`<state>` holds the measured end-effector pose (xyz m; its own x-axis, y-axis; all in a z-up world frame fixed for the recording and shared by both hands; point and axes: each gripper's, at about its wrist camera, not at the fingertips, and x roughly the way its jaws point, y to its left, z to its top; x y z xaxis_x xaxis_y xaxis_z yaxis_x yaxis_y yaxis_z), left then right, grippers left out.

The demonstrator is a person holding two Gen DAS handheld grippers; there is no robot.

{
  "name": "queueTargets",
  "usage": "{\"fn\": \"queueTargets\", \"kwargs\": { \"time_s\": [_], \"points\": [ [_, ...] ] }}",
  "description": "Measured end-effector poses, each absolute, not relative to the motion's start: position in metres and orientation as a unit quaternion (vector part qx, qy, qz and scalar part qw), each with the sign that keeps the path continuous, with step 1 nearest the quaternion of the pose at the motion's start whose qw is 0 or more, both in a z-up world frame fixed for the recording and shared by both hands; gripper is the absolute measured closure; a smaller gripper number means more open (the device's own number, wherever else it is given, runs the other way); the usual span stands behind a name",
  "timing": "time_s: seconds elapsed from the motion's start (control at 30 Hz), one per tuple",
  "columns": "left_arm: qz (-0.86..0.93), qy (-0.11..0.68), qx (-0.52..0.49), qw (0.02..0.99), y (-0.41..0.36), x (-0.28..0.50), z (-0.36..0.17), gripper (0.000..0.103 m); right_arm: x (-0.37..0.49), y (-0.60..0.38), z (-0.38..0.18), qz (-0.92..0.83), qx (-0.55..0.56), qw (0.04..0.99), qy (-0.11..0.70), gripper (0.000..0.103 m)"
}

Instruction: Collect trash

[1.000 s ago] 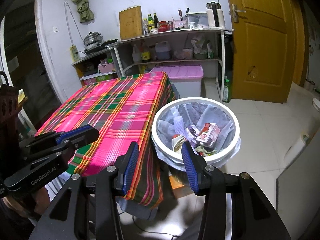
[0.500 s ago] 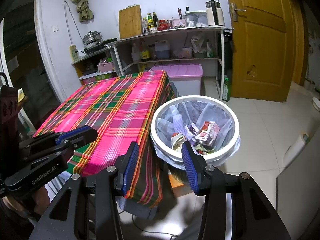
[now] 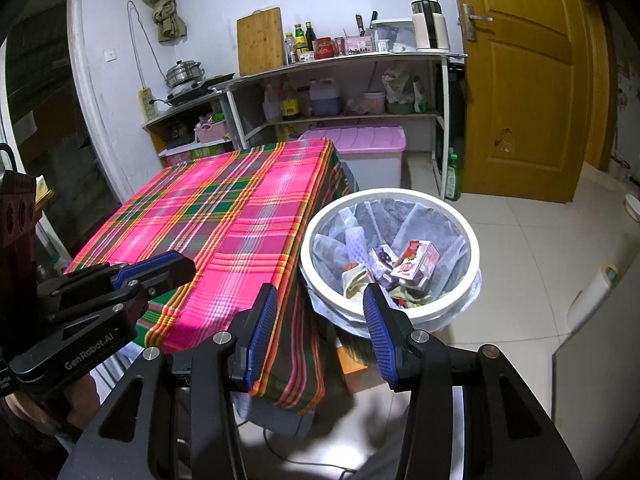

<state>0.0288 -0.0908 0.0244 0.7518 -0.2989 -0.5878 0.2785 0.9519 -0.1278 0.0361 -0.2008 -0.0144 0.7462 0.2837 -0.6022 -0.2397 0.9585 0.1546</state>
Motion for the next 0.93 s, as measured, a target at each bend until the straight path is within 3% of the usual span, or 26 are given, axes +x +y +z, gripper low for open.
{"fn": "queueTargets", "kwargs": {
  "time_s": [0.93],
  "points": [
    [-0.152, 0.323, -0.014, 0.934, -0.0837, 0.0305, 0.0170, 0.090, 0.0360, -0.2025, -0.0184, 0.139, 0.033, 0.934, 0.329, 0.057]
  ]
}}
